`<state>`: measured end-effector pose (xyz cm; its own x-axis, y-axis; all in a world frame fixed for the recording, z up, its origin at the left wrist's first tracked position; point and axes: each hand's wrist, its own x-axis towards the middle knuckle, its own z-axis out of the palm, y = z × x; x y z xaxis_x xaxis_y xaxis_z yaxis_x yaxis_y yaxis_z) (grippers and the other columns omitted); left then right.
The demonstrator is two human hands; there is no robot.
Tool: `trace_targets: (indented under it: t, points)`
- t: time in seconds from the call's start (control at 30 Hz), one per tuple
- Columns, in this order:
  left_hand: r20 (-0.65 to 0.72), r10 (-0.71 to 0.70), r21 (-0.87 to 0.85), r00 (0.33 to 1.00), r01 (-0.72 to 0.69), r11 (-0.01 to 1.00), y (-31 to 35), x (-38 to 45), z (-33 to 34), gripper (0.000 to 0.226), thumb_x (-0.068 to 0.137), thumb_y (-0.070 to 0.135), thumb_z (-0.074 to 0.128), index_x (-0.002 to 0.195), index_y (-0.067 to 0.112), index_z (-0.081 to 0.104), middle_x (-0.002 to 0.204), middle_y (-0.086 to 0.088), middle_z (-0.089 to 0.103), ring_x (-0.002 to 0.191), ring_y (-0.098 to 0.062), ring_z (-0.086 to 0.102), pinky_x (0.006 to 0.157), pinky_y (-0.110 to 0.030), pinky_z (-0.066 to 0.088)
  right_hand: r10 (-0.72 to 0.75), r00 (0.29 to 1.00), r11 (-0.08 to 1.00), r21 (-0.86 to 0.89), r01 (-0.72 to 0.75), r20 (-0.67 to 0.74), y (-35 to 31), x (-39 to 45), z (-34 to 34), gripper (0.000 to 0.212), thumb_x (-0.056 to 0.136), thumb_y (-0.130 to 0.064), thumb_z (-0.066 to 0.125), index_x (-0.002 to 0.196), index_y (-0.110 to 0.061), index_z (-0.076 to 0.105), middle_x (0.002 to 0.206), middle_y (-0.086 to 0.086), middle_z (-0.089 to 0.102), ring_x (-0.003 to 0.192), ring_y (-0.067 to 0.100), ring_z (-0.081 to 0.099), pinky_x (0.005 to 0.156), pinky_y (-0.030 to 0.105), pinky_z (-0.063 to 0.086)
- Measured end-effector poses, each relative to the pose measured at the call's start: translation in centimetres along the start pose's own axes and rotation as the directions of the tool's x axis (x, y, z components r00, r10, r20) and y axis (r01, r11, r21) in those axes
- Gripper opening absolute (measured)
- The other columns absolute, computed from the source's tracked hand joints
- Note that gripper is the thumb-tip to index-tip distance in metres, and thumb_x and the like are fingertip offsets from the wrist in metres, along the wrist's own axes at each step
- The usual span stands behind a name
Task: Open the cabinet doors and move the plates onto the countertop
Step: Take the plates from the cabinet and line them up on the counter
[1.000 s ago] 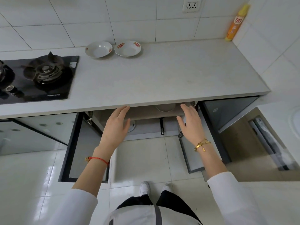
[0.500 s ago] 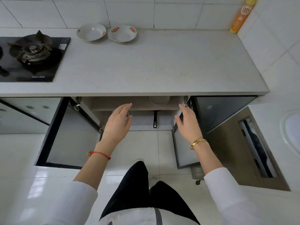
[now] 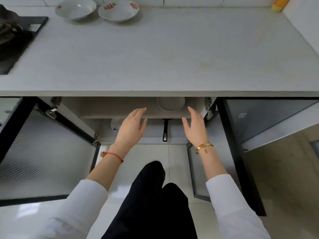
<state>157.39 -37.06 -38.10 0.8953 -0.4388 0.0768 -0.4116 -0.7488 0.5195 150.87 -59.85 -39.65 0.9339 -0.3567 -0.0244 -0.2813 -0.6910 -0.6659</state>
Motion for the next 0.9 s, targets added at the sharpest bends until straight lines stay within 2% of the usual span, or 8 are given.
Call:
trace_targets:
  t: [0.13,0.23,0.4,0.63,0.77,0.83,0.9]
  points:
    - [-0.018,0.019,0.001,1.0,-0.019,1.0,-3.6,4.1,6.4,0.044,0.098,0.019,0.046,0.141,0.009,0.043,0.141,-0.007,0.049,0.116,-0.029,0.057,0.099,-0.038,0.046,-0.028,0.999,0.999,-0.029,0.027,-0.035,4.8,4.5,4.6,0.05,0.1,-0.026,0.044,0.146,-0.008,0.032,0.147,0.01,0.041,0.14,0.025,0.031,0.116,0.037,0.028]
    - [-0.036,0.038,0.017,0.999,-0.037,0.999,-6.5,6.8,11.1,0.043,0.098,0.019,0.046,0.139,0.008,0.045,0.137,-0.011,0.051,0.117,-0.032,0.056,0.096,-0.042,0.048,-0.058,0.996,0.997,-0.048,0.055,-0.072,8.7,7.4,8.0,0.051,0.1,-0.027,0.045,0.145,-0.007,0.033,0.147,0.011,0.041,0.139,0.026,0.032,0.115,0.039,0.029]
    - [-0.1,0.034,0.043,0.994,-0.03,0.999,-10.5,10.1,17.9,0.038,0.096,0.019,0.048,0.131,0.004,0.05,0.126,-0.017,0.055,0.11,-0.037,0.057,0.088,-0.038,0.048,-0.101,0.985,0.994,-0.063,0.093,-0.143,14.3,11.2,12.9,0.05,0.099,-0.027,0.045,0.145,-0.008,0.034,0.145,0.013,0.043,0.137,0.028,0.033,0.112,0.042,0.032]
    - [-0.171,0.017,0.001,0.985,-0.017,1.0,-12.7,12.6,22.0,0.042,0.096,0.02,0.05,0.134,0.004,0.049,0.132,-0.02,0.054,0.122,-0.037,0.051,0.099,-0.035,0.041,-0.112,0.983,0.994,-0.037,0.108,-0.148,18.4,14.2,16.0,0.05,0.1,-0.029,0.043,0.145,-0.012,0.031,0.146,0.014,0.04,0.138,0.03,0.03,0.109,0.045,0.031]
    - [-0.165,-0.054,-0.063,0.985,0.045,0.997,-12.3,14.0,22.7,0.046,0.095,0.016,0.051,0.138,0.001,0.046,0.137,-0.022,0.053,0.127,-0.034,0.049,0.104,-0.031,0.036,-0.104,0.986,0.995,-0.013,0.103,-0.132,19.3,15.5,16.0,0.052,0.1,-0.029,0.044,0.146,-0.011,0.03,0.146,0.017,0.04,0.136,0.033,0.033,0.111,0.043,0.029]
    - [-0.156,-0.109,-0.139,0.982,0.088,0.986,-12.2,14.9,23.0,0.047,0.094,0.013,0.052,0.14,0.002,0.045,0.141,-0.018,0.051,0.131,-0.032,0.047,0.107,-0.029,0.034,-0.082,0.989,0.997,-0.019,0.08,-0.12,19.5,16.4,16.1,0.053,0.099,-0.032,0.044,0.146,-0.013,0.031,0.142,0.019,0.044,0.132,0.035,0.04,0.107,0.044,0.034]
    - [-0.142,-0.16,-0.198,0.977,0.13,0.972,-12.2,15.9,23.5,0.048,0.094,0.012,0.052,0.141,0.003,0.044,0.142,-0.017,0.05,0.131,-0.031,0.048,0.107,-0.029,0.034,-0.064,0.99,0.997,-0.051,0.058,-0.127,19.4,17.4,16.1,0.052,0.099,-0.036,0.044,0.145,-0.014,0.032,0.135,0.02,0.051,0.122,0.038,0.05,0.096,0.043,0.043]
